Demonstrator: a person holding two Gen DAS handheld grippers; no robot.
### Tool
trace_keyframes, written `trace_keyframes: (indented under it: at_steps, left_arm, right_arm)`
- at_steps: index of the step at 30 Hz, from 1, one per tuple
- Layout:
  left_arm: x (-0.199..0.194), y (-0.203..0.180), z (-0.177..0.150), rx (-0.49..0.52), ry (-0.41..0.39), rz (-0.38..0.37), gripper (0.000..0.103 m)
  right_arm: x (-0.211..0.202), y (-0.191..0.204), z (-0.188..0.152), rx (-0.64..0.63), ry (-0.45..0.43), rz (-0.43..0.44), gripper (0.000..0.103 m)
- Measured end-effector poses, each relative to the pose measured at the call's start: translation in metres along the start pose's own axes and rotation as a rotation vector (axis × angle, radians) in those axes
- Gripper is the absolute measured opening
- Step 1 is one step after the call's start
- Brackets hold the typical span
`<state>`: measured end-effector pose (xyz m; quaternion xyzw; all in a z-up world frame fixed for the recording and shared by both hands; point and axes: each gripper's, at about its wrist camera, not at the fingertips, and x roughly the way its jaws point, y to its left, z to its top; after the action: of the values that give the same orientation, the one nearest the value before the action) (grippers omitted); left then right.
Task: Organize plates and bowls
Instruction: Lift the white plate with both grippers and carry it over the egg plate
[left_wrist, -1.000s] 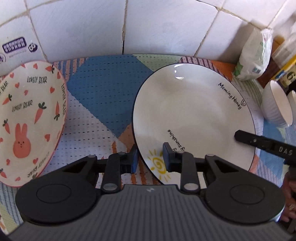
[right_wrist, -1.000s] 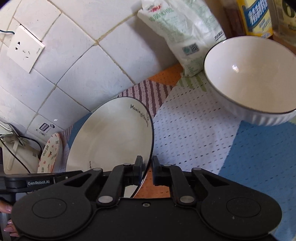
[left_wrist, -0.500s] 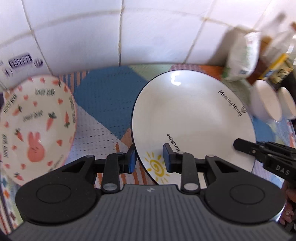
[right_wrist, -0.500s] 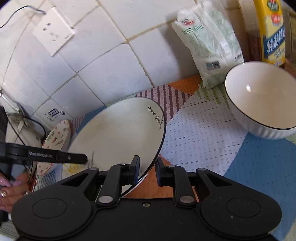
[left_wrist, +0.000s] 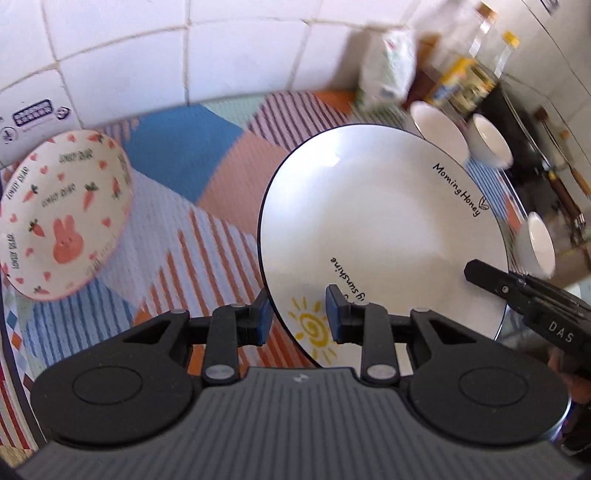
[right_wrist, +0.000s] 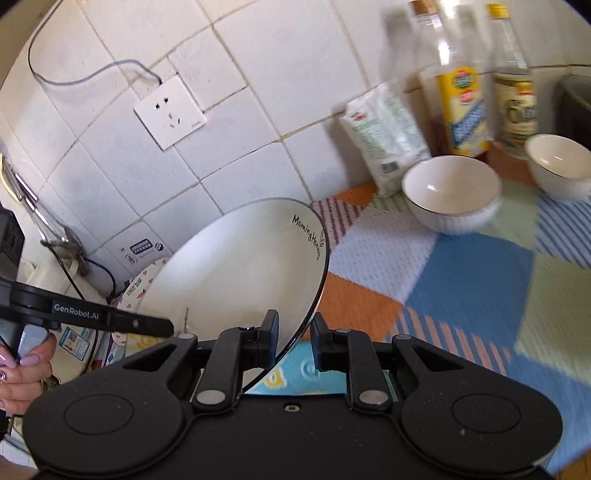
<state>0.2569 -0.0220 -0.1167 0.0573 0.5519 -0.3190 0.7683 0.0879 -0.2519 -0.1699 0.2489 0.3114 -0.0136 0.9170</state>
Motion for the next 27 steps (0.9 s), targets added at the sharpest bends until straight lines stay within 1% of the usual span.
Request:
trace_keyframes:
  at_steps: [6,10,15,20,23,27]
  left_arm:
    - [0.002,-0.024,-0.028,0.101,0.052,-0.007,0.028]
    - [0.005,-0.035,-0.042,0.132,0.086,-0.007,0.028]
    - [0.016,-0.041,-0.053,0.128,0.138,-0.013,0.028]
    - [0.029,-0.041,-0.059,0.106,0.179,-0.011,0.029]
    - [0.034,-0.040,-0.062,0.089,0.198,0.011,0.029]
    - [0.042,-0.037,-0.062,0.064,0.223,0.013,0.029]
  right_arm:
    - [-0.029,0.000,-0.042,0.058,-0.017,-0.071,0.023]
    - [-0.044,-0.003,-0.066,0.098,-0.019,-0.101,0.023]
    - [-0.053,-0.010,-0.084,0.126,-0.008,-0.121,0.023]
    - [-0.051,-0.016,-0.093,0.129,0.019,-0.134,0.023]
    - [-0.046,-0.016,-0.095,0.118,0.042,-0.143,0.023]
    - [-0.037,-0.012,-0.094,0.076,0.080,-0.172,0.023]
